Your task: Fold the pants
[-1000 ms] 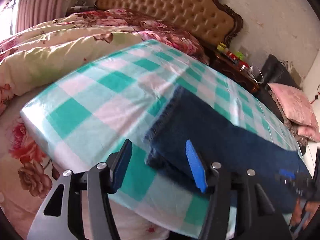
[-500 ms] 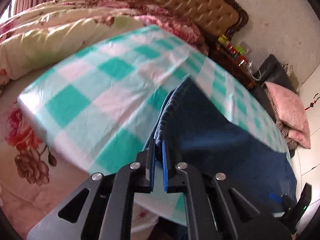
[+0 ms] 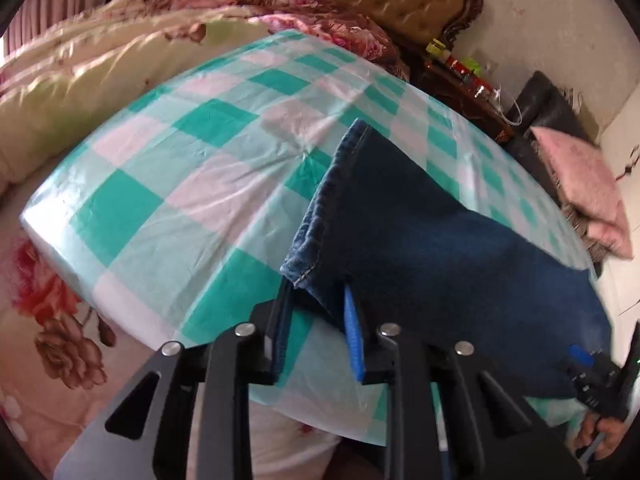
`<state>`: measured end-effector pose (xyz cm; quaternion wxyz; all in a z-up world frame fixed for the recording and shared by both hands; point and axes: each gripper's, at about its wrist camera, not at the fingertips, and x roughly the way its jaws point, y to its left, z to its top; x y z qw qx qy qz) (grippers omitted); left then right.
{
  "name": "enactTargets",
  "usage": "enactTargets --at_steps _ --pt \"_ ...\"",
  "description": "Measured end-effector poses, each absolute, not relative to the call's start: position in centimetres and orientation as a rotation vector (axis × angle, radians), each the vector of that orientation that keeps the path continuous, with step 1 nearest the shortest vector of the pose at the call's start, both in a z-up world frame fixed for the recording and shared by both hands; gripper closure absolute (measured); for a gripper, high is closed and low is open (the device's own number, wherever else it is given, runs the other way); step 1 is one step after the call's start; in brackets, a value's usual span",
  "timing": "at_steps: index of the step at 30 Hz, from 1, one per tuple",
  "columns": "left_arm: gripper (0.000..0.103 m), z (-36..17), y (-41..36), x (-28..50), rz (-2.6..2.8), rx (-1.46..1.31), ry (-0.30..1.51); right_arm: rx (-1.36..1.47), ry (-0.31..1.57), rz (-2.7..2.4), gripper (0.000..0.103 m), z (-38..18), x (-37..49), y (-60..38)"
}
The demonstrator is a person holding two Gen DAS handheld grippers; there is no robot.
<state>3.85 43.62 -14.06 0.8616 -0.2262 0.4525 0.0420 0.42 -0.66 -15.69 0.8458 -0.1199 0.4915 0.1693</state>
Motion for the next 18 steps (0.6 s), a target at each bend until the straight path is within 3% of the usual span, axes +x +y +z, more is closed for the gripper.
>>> enactTargets --at_steps 7,10,14,18 --pt "0.086 -12.5 43.5 3.9 0.064 -0.461 0.925 -0.255 1.046 0.350 0.047 -15.8 0.0 -1.0" --pt "0.086 -10.2 41.2 3.9 0.111 -0.322 0.908 -0.185 1.066 0.365 0.046 -15.4 0.5 -1.8" --pt "0.086 -5.8 35.7 4.0 0.204 -0.033 0.869 -0.071 1.041 0.347 0.041 -13.7 1.5 -4.1" --pt "0.086 -2.3 23.7 4.0 0.223 0.412 0.779 0.048 0.996 0.284 0.034 -11.6 2.3 -8.5"
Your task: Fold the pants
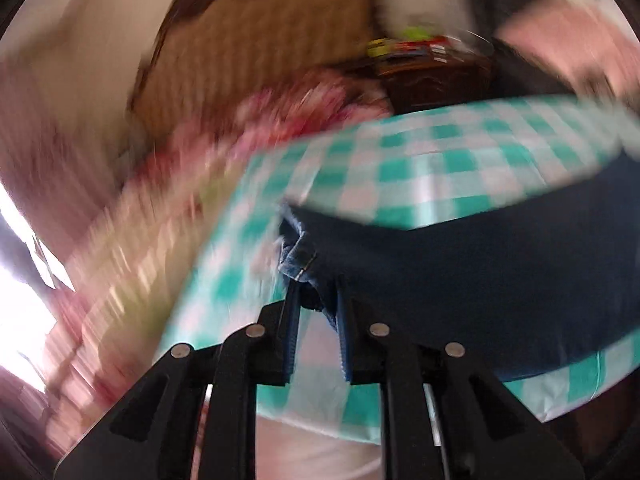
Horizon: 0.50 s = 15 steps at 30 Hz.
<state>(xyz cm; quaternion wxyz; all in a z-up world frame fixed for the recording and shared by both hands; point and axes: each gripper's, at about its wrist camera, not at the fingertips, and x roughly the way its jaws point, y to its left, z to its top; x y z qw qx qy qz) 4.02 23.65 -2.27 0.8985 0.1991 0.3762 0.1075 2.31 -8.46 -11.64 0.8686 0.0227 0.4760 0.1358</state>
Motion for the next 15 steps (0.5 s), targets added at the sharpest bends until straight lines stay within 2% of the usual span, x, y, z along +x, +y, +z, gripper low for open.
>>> enactTargets --at_steps 3,7,11,15 --pt "0.086 -2.7 12.9 3.2 0.122 0.648 0.687 0.147 0.975 0.213 0.034 -10.8 2.7 -12.8" --pt "0.084 -8.9 0.1 0.3 -0.042 0.834 0.598 0.255 0.987 0.126 0.033 -11.1 2.4 -18.2" --pt "0.066 -15.9 -5.7 -1.8 -0.129 0.895 0.611 0.312 1.027 0.116 0.033 -12.7 1.4 -21.7" --pt "0.044 -15.3 -4.8 -2.1 -0.055 0.798 0.577 0.368 1.071 0.143 0.033 -14.2 1.2 -23.2"
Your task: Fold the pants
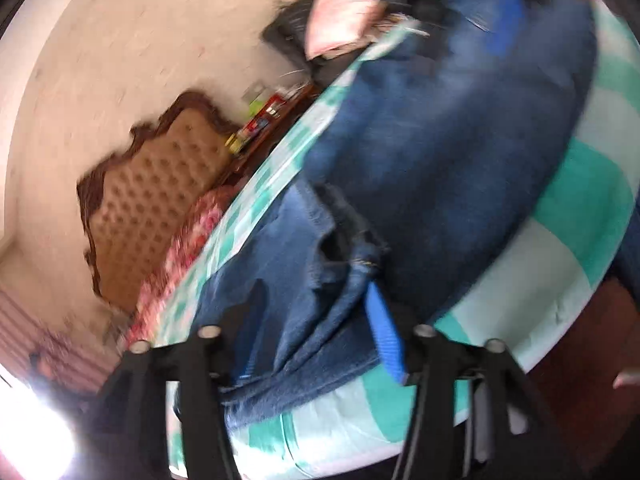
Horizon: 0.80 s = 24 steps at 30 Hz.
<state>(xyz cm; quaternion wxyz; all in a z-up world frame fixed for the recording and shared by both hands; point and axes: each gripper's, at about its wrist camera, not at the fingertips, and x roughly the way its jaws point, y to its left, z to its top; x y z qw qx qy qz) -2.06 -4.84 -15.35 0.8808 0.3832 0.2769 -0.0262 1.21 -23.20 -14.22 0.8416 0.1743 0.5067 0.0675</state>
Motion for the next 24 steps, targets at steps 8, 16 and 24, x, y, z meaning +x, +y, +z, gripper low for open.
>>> enactTargets --at_steps 8,16,24 --pt "0.054 -15.3 -5.0 0.1 -0.152 0.806 0.596 0.494 1.145 0.315 0.031 -14.4 3.1 -20.9" --pt "0.089 -12.3 -2.9 1.3 -0.190 0.571 0.588 0.714 1.317 0.499 0.025 -14.6 7.0 -17.8" --pt "0.090 -9.7 -1.0 1.3 -0.186 0.484 0.558 0.731 1.424 0.554 0.025 -15.8 10.6 -11.9"
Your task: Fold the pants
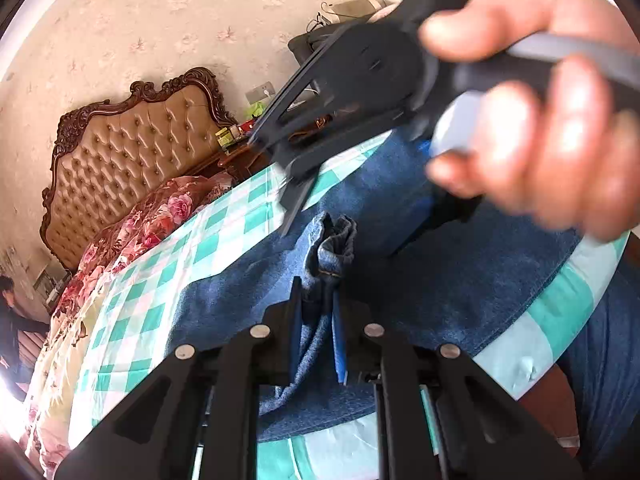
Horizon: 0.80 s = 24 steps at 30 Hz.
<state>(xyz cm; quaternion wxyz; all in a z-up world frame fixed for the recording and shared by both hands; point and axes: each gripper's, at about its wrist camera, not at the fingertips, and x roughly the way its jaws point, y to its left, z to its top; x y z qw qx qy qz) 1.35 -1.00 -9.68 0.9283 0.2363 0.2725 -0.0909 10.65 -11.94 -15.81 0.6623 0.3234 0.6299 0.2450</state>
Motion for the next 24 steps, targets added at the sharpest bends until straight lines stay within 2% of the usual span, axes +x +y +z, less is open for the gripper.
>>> enactTargets --at_steps 2,3,4,5,6,11,17,23,24 --pt "0.090 -9.6 -1.0 1.2 -0.184 0.488 0.553 0.688 1.407 0.558 0.027 -15.5 11.8 -10.6" --pt "0.090 -9.5 -1.1 1.1 -0.183 0.489 0.549 0.637 1.382 0.549 0.045 -15.1 12.2 -10.0" --pt "0.090 -9.5 -1.4 1.0 -0.180 0.494 0.544 0.575 1.359 0.533 0.074 -14.7 12.7 -9.5" --pt "0.091 -9.6 -1.7 0.7 -0.177 0.501 0.539 0.507 1.334 0.518 0.087 -14.3 12.9 -9.0" --pt "0.091 -9.5 -2.4 0.6 -0.181 0.517 0.529 0.465 1.295 0.527 0.092 -13.5 12.8 -9.0" --pt "0.092 -10.3 -5.8 0.2 -0.251 0.520 0.515 0.368 1.174 0.479 0.093 -11.3 11.5 -12.8" --pt "0.092 -12.5 -10.3 0.6 -0.343 0.559 0.540 0.384 1.206 0.438 0.093 -14.3 11.6 -17.8" --pt "0.092 -14.0 -11.1 1.3 -0.349 0.572 0.575 0.461 1.201 0.493 0.092 -16.4 11.9 -18.8" --pt "0.092 -14.1 -11.3 1.4 -0.347 0.582 0.576 0.483 1.201 0.494 0.089 -16.6 11.9 -19.2"
